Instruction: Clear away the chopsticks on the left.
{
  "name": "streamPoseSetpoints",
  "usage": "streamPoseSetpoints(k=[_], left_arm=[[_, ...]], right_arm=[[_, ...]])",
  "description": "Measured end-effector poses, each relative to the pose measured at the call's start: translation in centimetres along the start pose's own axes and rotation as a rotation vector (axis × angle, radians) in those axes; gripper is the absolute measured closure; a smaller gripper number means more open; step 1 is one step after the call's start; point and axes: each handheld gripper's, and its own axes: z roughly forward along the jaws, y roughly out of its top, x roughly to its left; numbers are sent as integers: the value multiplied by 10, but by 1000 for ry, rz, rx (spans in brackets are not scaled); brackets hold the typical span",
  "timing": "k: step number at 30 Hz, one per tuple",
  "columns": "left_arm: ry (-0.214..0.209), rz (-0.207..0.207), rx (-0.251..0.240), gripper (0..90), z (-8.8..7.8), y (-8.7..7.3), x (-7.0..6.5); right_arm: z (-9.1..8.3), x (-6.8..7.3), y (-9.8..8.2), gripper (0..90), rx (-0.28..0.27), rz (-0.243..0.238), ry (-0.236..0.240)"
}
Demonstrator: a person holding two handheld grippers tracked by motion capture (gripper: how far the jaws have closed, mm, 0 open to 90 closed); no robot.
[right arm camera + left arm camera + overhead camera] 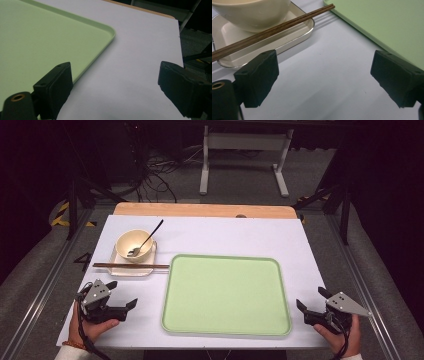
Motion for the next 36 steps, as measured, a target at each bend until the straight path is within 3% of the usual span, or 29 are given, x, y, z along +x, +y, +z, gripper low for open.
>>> streamPoseSetpoints(k=[7, 11, 19, 27, 36], left_arm=[[10, -2, -22, 130, -4, -1, 3], [10, -27, -33, 148, -6, -3, 10], [29, -27, -32, 187, -5, -3, 14], [37, 4, -18, 257, -3, 1, 22], [33, -9, -47, 275, -1, 9, 33]], right_arm=[[-2, 1, 0, 128, -4, -5, 7], [-1, 4, 1, 128, -4, -18, 10], [-2, 7, 1, 128, -2, -27, 15], [0, 6, 0, 128, 7, -28, 15], [0, 6, 0, 128, 7, -23, 15]])
